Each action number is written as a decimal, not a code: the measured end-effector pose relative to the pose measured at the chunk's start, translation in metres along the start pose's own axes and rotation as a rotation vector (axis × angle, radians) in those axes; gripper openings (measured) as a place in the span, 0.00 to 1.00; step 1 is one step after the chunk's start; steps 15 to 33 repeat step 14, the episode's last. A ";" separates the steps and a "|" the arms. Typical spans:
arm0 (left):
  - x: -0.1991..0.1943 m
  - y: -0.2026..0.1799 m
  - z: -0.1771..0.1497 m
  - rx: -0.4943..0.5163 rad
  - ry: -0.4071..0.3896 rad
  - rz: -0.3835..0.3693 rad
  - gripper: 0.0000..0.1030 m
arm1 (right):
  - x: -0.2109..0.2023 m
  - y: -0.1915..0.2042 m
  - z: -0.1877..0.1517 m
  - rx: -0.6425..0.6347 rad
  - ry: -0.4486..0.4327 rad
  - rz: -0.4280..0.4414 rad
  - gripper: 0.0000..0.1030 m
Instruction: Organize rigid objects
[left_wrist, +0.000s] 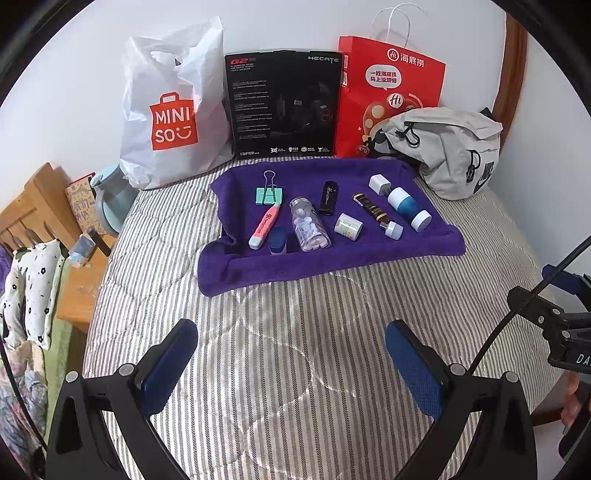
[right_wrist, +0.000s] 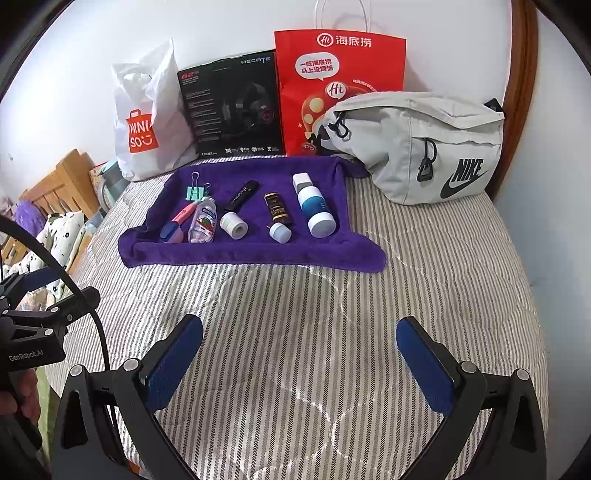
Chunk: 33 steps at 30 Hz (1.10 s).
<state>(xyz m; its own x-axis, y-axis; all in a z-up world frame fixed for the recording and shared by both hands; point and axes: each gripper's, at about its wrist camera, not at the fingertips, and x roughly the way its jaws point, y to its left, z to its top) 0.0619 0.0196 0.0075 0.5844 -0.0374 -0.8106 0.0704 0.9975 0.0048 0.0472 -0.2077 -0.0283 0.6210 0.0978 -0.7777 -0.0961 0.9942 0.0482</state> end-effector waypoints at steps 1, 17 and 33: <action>0.000 0.000 0.000 0.000 0.000 -0.002 1.00 | 0.000 0.000 0.000 0.000 0.000 0.001 1.00; 0.002 0.001 0.003 0.008 -0.008 -0.015 1.00 | 0.000 -0.004 0.000 0.004 0.000 -0.006 1.00; 0.002 0.001 0.003 0.008 -0.008 -0.015 1.00 | 0.000 -0.004 0.000 0.004 0.000 -0.006 1.00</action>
